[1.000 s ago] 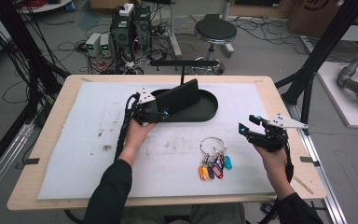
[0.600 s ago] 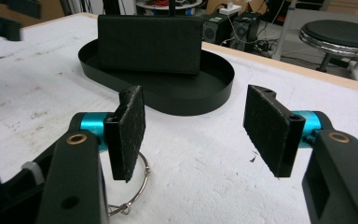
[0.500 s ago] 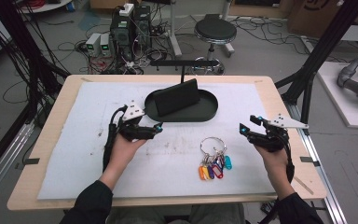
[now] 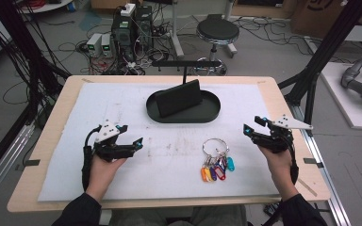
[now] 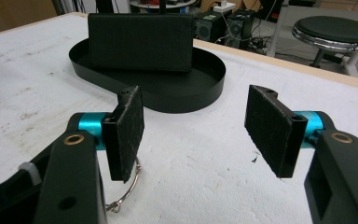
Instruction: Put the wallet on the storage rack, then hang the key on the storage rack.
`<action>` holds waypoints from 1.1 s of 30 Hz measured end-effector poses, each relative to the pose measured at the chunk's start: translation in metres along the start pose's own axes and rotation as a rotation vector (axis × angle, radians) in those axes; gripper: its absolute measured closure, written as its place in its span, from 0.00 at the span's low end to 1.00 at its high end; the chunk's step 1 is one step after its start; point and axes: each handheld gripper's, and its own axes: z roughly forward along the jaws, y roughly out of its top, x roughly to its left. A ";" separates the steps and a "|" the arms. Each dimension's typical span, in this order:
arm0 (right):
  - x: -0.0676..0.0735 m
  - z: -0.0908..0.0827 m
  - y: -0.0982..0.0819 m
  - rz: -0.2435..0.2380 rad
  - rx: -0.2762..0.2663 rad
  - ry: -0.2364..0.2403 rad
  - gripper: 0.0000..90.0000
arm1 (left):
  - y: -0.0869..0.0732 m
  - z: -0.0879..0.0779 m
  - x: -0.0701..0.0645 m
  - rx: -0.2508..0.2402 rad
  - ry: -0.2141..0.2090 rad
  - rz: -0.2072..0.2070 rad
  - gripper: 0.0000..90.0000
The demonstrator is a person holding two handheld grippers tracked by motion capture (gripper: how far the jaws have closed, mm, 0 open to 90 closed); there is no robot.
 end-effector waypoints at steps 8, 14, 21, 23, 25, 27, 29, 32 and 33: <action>0.001 -0.001 0.000 -0.001 -0.005 -0.007 0.42 | -0.002 -0.002 -0.001 0.000 -0.002 -0.012 0.25; 0.005 -0.002 0.001 -0.005 -0.009 0.004 0.41 | -0.002 -0.004 0.003 -0.020 0.009 -0.019 0.25; 0.004 -0.008 0.001 0.000 -0.020 0.009 0.39 | -0.001 -0.009 0.010 -0.056 0.021 -0.026 0.25; 0.001 -0.010 -0.001 0.002 -0.015 0.004 0.38 | -0.001 -0.010 0.011 -0.062 0.022 -0.018 0.25; 0.001 -0.011 -0.003 0.003 -0.007 0.003 0.37 | -0.002 -0.011 0.013 -0.068 0.023 -0.008 0.26; 0.000 -0.011 -0.005 0.002 -0.002 0.005 0.37 | -0.002 -0.011 0.013 -0.075 0.022 -0.001 0.26; 0.001 -0.011 -0.007 0.002 0.007 0.013 0.37 | -0.002 -0.012 0.013 -0.080 0.024 0.004 0.26; 0.001 -0.010 -0.010 0.004 0.013 0.031 0.37 | -0.002 -0.013 0.012 -0.086 0.020 0.010 0.26; 0.001 -0.010 -0.011 0.010 0.017 0.039 0.38 | -0.003 -0.013 0.012 -0.089 0.016 0.013 0.26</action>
